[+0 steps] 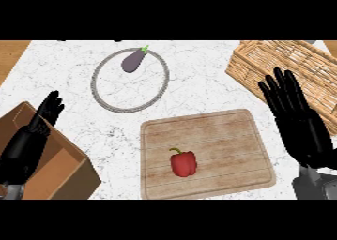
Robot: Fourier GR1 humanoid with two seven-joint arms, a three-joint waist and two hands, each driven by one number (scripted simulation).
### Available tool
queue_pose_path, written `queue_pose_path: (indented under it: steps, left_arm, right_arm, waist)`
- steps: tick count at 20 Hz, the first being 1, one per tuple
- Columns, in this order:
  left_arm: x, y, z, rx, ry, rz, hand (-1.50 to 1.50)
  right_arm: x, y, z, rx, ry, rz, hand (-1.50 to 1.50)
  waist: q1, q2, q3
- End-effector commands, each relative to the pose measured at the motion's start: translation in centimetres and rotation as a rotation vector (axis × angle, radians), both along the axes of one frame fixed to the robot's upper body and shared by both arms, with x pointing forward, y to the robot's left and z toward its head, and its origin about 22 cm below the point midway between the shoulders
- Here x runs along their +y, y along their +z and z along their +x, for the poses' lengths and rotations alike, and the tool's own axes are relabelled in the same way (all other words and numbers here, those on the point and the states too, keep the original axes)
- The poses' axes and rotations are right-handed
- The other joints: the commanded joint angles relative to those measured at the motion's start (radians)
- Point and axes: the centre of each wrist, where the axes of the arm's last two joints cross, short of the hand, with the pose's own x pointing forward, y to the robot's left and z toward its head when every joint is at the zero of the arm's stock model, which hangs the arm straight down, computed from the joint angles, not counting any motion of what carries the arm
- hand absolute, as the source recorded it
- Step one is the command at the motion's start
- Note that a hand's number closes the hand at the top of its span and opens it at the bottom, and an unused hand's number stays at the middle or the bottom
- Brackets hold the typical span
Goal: Pick the bell pepper from the cutting board and place it in the basket
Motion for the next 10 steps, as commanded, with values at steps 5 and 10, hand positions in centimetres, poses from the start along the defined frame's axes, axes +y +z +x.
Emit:
queue_pose_path:
  steps: [5, 10]
  left_arm:
    - [0.3, 0.8, 1.5, 0.123, 0.092, 0.072, 0.0]
    - [1.3, 0.4, 0.1, 0.265, 0.108, 0.054, 0.0]
  right_arm:
    - [4.4, -0.2, 4.4, -0.09, 0.376, -0.049, 1.5]
    - [11.8, 2.4, 0.7, -0.531, 0.604, 0.068, -1.5]
  waist:
    - [0.005, 0.043, -0.002]
    - [-0.043, 0.034, -0.002]
